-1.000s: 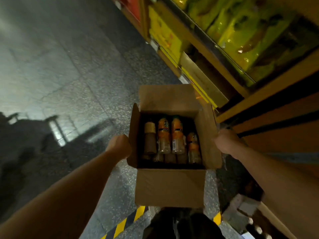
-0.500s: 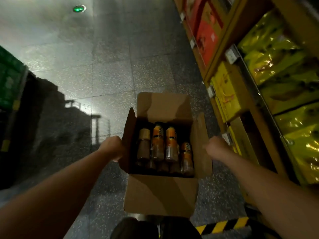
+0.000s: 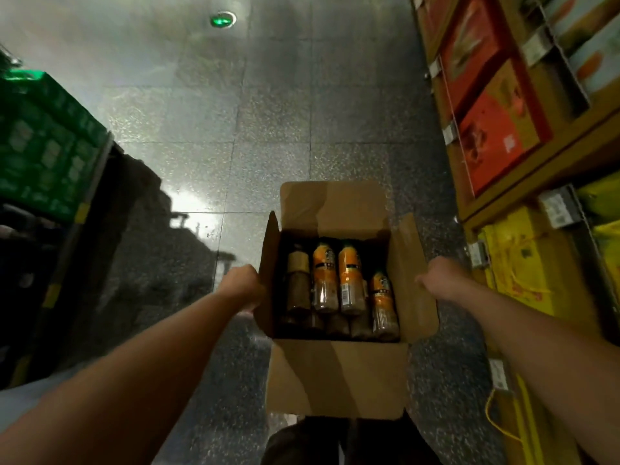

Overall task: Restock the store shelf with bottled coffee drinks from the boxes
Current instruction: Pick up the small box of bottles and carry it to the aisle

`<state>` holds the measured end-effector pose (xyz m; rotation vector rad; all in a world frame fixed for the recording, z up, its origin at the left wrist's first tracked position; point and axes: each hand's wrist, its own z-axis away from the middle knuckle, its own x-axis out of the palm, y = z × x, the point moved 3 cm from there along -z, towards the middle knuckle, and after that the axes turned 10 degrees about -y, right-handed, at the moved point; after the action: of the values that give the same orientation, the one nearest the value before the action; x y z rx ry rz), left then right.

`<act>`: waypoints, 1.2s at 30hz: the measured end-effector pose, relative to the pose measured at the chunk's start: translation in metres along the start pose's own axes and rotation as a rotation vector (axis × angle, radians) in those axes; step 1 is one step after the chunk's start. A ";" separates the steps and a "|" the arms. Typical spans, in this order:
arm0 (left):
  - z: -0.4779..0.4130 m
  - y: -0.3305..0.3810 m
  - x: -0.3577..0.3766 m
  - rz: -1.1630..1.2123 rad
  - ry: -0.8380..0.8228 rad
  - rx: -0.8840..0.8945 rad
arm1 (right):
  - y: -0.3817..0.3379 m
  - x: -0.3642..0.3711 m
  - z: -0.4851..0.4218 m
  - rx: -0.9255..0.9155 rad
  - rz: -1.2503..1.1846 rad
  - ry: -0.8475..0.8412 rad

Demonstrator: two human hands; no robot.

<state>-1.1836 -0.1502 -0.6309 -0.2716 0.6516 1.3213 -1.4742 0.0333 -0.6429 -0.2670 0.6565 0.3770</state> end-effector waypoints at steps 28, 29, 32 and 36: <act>-0.278 -0.025 -0.433 0.397 0.069 -0.159 | -0.496 -0.290 -0.258 -0.267 0.266 -0.086; -0.289 -0.028 -0.451 0.406 0.071 -0.167 | -0.517 -0.298 -0.269 -0.284 0.275 -0.086; -0.323 -0.040 -0.502 0.420 0.074 -0.209 | -0.587 -0.319 -0.303 -0.343 0.356 -0.115; -0.362 -0.062 -0.563 0.451 0.090 -0.277 | -0.687 -0.345 -0.342 -0.424 0.441 -0.141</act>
<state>-1.2863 -0.8137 -0.6010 -0.4278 0.6260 1.8461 -1.6214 -0.7940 -0.6000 -0.4951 0.4882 0.9541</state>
